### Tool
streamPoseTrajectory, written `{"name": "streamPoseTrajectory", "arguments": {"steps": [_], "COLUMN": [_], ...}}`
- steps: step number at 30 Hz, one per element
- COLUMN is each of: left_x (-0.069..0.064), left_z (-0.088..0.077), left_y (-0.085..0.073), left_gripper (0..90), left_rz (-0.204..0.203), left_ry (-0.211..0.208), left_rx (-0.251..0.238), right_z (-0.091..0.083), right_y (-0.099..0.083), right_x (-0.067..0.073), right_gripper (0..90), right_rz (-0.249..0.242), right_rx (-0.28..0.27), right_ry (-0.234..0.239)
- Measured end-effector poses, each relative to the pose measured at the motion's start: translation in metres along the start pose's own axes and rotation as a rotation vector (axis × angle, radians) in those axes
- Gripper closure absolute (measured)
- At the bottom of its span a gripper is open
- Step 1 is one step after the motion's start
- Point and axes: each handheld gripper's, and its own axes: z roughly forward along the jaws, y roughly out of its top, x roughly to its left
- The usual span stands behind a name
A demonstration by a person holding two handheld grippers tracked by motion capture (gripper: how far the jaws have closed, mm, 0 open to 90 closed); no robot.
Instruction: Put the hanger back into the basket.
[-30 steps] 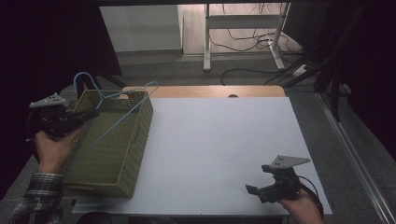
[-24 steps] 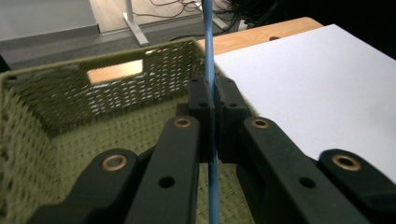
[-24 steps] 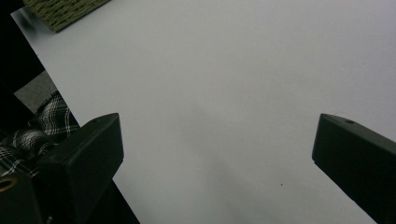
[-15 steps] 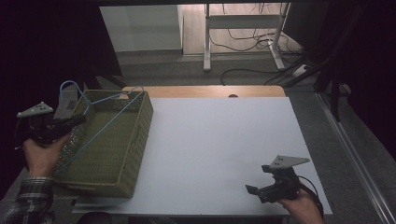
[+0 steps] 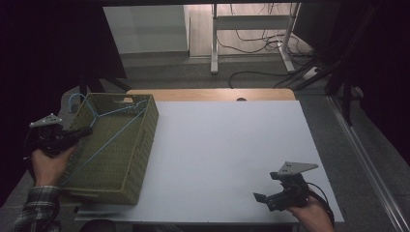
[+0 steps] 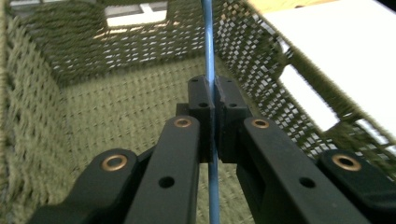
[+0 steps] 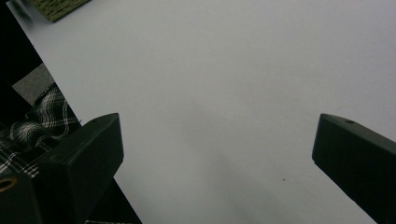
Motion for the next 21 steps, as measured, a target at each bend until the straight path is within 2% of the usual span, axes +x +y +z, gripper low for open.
{"name": "streamPoseTrajectory", "arguments": {"steps": [9, 12, 13, 14, 15, 18, 21], "left_x": [0.009, 0.006, 0.006, 0.006, 0.006, 0.004, -0.001], "left_z": [0.013, 0.014, 0.012, 0.01, 0.008, 0.002, -0.004], "left_y": [-0.009, -0.007, -0.007, -0.006, -0.005, -0.003, -0.001], "left_gripper": [87.2, 85.5, 80.8, 70.5, 64.3, 43.7, 30.6], "left_rz": [-0.04, -0.017, -0.025, -0.037, -0.046, -0.044, -0.036], "left_ry": [0.025, 0.089, 0.107, 0.113, 0.119, 0.14, 0.144], "left_rx": [0.079, 0.099, 0.083, 0.071, 0.064, 0.055, 0.043], "right_z": [0.003, 0.003, 0.003, 0.002, 0.002, 0.001, 0.001], "right_y": [-0.001, -0.001, -0.001, -0.001, -0.001, -0.001, 0.0], "right_x": [0.0, 0.0, 0.0, 0.0, 0.0, 0.0, 0.0], "right_gripper": [1.6, 1.6, 1.6, 1.5, 1.5, 1.6, 1.5], "right_rz": [-0.006, -0.006, -0.006, -0.006, -0.007, -0.008, -0.007], "right_rx": [0.014, 0.014, 0.014, 0.013, 0.013, 0.01, 0.009], "right_ry": [0.0, -0.001, -0.001, -0.001, -0.002, -0.003, -0.004]}}
